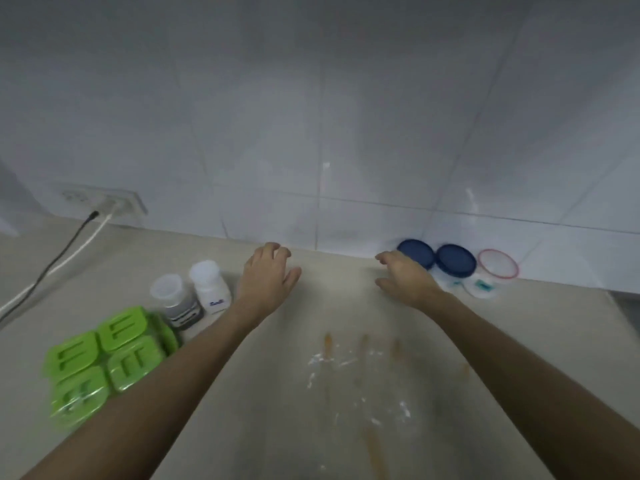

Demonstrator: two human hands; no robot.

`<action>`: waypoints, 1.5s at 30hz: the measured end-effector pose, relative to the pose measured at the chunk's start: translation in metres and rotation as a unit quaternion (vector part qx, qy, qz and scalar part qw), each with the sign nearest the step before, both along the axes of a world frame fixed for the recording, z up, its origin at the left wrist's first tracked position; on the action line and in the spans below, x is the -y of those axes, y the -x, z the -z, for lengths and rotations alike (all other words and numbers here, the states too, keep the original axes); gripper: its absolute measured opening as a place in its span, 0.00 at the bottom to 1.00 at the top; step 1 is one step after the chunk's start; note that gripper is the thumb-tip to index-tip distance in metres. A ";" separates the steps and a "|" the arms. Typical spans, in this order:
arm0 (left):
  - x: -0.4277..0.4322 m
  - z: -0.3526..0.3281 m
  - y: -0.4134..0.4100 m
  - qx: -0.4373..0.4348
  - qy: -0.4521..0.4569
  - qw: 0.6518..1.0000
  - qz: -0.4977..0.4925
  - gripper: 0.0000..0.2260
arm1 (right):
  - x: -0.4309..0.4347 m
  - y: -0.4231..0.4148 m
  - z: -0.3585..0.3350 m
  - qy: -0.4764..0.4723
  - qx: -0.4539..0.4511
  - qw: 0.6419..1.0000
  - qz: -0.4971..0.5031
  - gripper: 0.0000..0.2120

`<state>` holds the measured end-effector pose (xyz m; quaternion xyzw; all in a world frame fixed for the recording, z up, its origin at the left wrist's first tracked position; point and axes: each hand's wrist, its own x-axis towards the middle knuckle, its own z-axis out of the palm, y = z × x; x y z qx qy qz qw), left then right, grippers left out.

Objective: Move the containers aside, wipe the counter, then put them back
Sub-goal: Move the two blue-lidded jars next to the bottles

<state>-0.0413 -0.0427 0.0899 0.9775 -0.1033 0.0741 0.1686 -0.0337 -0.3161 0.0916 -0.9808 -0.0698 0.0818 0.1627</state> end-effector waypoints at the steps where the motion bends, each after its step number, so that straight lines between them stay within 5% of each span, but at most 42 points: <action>1: 0.024 0.004 0.001 -0.014 0.003 1.000 0.018 0.18 | 0.024 0.003 -0.002 0.000 -0.001 1.000 0.016 0.24; 12: 0.208 0.018 -0.029 -0.099 -0.040 0.989 0.104 0.24 | 0.167 -0.017 0.024 0.039 0.104 0.992 0.062 0.27; 17: 0.252 0.020 -0.071 -0.159 0.038 0.981 0.106 0.32 | 0.177 -0.040 0.042 0.073 0.090 0.992 0.049 0.32; 20: 0.273 0.024 -0.087 -0.191 0.063 0.972 0.118 0.29 | 0.179 -0.049 0.047 0.089 0.071 0.993 0.042 0.32; 25: 0.284 0.044 -0.092 -0.118 0.009 0.987 0.110 0.22 | 0.184 -0.057 0.041 0.138 0.046 0.988 0.057 0.39; 30: 0.250 0.034 -0.073 -0.118 0.063 0.988 0.077 0.28 | 0.163 -0.049 0.030 0.117 0.060 0.990 0.053 0.36; 35: 0.170 0.009 -0.030 -0.131 0.077 0.988 0.004 0.30 | 0.104 -0.023 0.018 -0.047 0.012 0.999 0.004 0.37; 45: -0.010 -0.009 0.068 -0.140 0.036 0.980 -0.140 0.30 | -0.074 0.013 0.002 0.025 0.011 0.982 -0.190 0.33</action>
